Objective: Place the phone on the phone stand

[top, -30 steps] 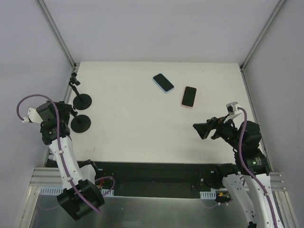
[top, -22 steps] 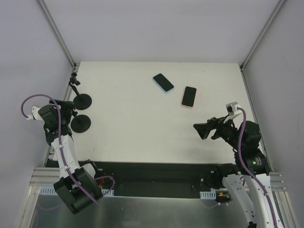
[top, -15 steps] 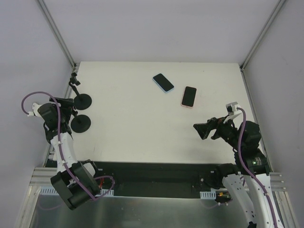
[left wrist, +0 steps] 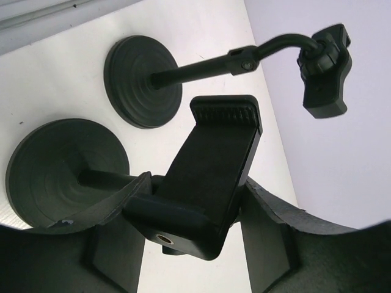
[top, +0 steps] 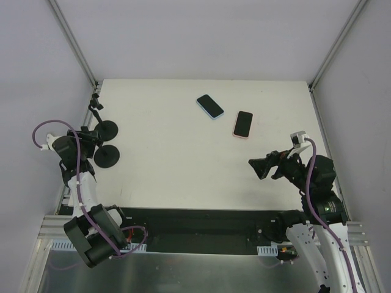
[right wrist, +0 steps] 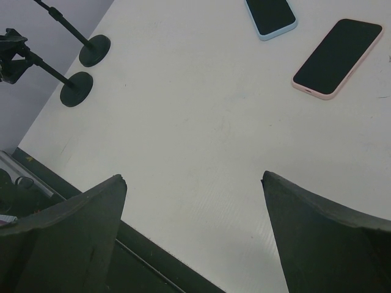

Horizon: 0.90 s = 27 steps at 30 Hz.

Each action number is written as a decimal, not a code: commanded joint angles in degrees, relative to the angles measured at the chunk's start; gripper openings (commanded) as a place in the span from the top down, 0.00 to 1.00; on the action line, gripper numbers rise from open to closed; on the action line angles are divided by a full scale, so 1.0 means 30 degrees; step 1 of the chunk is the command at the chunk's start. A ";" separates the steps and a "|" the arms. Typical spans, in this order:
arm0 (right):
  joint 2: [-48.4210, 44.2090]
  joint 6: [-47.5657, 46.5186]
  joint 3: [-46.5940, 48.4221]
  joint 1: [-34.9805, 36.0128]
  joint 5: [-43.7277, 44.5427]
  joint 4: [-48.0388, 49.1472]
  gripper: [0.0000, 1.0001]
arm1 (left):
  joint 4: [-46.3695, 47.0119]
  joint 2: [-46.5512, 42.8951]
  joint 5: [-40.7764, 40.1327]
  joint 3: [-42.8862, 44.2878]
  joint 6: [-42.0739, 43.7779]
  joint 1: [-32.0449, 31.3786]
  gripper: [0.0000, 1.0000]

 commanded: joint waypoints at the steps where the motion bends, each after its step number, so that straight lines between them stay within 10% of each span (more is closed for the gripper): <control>1: 0.0301 0.0364 0.0008 -0.0035 -0.0309 0.0720 0.04 | 0.0536 -0.0400 0.1117 -0.0987 -0.1320 -0.0987 0.56; 17: 0.2085 0.2704 -0.1924 0.0111 -0.0486 0.3179 0.04 | 0.0887 -0.1864 -0.1957 -0.2512 -0.4691 -1.0038 0.58; 27: 0.6589 0.2768 -0.1989 0.7136 0.5130 0.6490 0.04 | -0.1068 -0.3299 -0.2341 -0.1755 -0.3204 -1.3412 0.01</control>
